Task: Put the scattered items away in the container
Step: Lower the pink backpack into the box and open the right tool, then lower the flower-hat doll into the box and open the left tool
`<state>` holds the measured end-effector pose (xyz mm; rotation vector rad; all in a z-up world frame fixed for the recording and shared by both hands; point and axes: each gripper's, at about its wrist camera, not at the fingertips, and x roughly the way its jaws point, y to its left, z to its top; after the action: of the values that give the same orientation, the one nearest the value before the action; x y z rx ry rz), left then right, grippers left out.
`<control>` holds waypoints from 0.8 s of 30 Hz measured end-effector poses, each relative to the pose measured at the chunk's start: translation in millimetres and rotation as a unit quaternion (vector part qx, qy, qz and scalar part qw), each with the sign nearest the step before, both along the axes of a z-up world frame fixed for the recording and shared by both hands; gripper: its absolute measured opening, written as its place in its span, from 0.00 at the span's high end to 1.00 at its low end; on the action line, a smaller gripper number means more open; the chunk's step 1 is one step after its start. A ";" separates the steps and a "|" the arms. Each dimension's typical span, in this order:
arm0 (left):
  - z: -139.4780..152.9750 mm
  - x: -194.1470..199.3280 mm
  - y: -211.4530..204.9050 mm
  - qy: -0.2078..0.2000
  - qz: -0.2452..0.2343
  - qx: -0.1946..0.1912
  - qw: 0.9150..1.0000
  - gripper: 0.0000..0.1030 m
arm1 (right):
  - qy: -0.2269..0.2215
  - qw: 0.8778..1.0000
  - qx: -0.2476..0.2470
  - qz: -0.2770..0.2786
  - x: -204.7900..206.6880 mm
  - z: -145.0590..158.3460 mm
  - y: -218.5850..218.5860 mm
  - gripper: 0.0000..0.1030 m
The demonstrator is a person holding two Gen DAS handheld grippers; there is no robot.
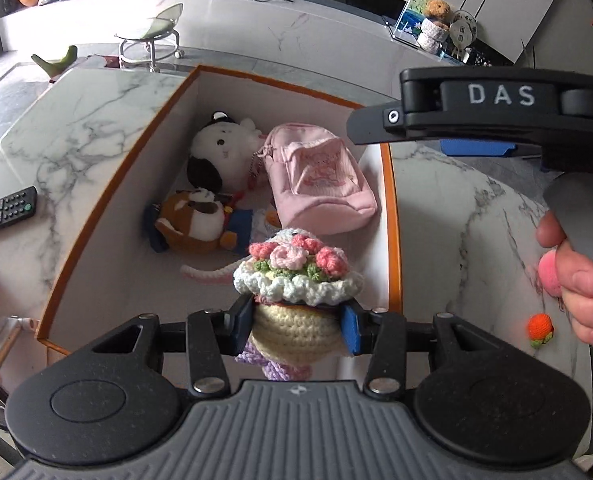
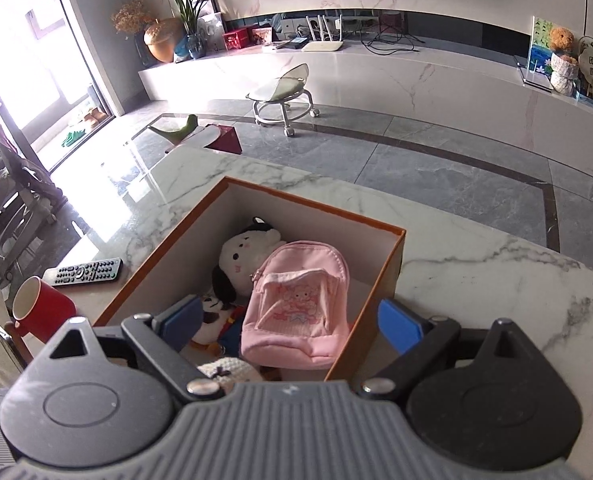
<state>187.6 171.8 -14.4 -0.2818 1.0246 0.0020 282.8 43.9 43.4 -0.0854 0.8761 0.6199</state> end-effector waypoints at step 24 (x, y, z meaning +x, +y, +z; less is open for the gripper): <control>-28.2 10.0 -4.7 0.070 0.003 -0.033 0.997 0.34 | 0.005 1.000 -0.020 -0.009 0.5 -27.2 -16.7 0.07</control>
<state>197.6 167.1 -42.6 -0.3494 1.1644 -0.0072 283.3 27.1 16.1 -0.1105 0.8985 0.5874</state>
